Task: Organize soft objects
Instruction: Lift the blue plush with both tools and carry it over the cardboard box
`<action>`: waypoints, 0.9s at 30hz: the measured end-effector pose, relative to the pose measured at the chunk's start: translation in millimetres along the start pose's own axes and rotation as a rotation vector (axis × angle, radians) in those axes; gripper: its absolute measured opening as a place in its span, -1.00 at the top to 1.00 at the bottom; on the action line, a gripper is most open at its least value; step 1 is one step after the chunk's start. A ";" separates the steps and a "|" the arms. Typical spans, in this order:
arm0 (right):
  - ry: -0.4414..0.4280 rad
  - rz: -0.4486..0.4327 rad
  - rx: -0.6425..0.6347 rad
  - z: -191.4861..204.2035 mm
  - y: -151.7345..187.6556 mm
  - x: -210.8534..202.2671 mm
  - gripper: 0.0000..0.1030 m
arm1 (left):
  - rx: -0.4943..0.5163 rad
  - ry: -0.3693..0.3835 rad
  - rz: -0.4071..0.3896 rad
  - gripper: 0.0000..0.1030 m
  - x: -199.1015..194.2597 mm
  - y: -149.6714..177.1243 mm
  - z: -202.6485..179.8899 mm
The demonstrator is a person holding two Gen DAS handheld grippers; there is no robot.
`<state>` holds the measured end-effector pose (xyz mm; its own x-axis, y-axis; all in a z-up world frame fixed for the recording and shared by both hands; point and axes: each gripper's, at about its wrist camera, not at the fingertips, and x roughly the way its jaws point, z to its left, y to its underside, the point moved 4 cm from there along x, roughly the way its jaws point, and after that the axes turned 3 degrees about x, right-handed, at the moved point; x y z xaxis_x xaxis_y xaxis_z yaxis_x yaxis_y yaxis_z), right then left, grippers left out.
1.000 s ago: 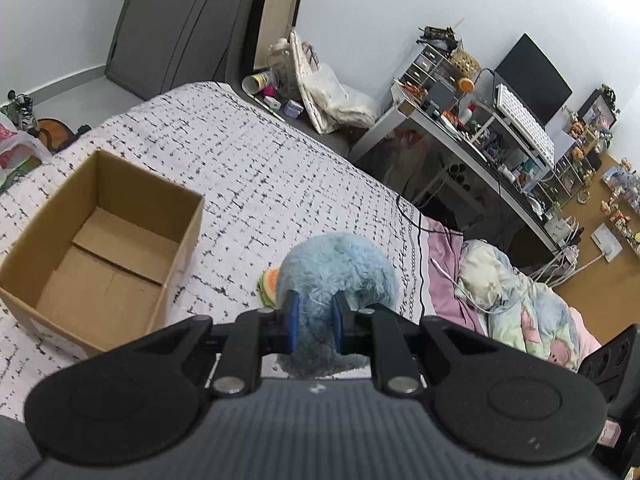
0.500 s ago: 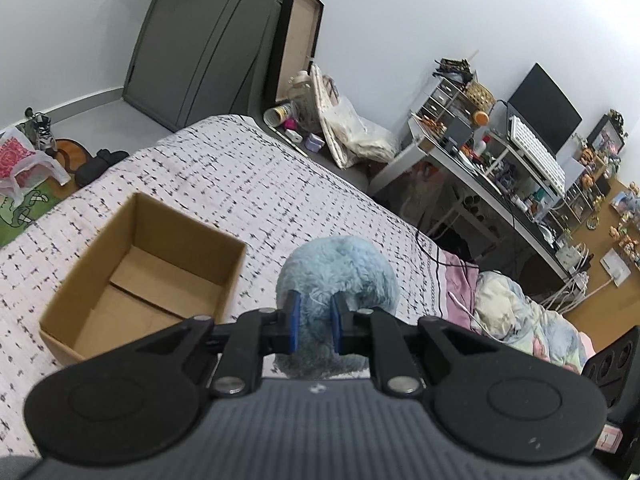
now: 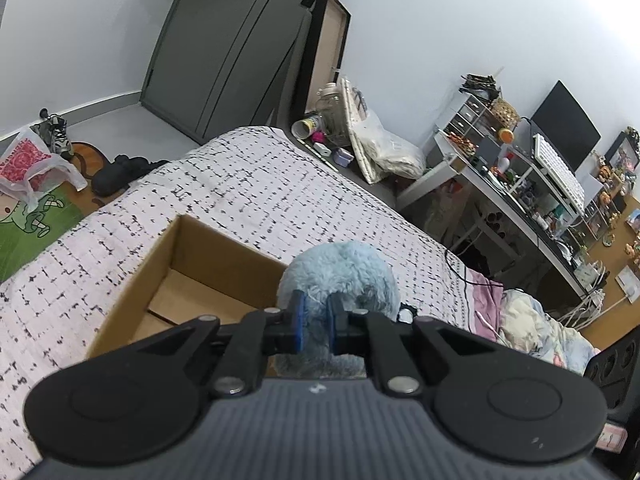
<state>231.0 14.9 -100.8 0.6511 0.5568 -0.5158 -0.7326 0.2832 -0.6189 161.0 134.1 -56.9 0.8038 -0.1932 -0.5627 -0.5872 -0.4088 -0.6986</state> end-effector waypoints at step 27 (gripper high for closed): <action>-0.021 0.152 0.030 -2.1 5.7 96.2 0.50 | -0.014 -0.175 0.078 0.84 63.6 -21.3 60.6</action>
<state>289.9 68.4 -155.2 0.5283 0.6108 -0.5897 -0.8281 0.2175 -0.5167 218.9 184.5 -104.6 0.7266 -0.0672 -0.6837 -0.6444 -0.4117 -0.6444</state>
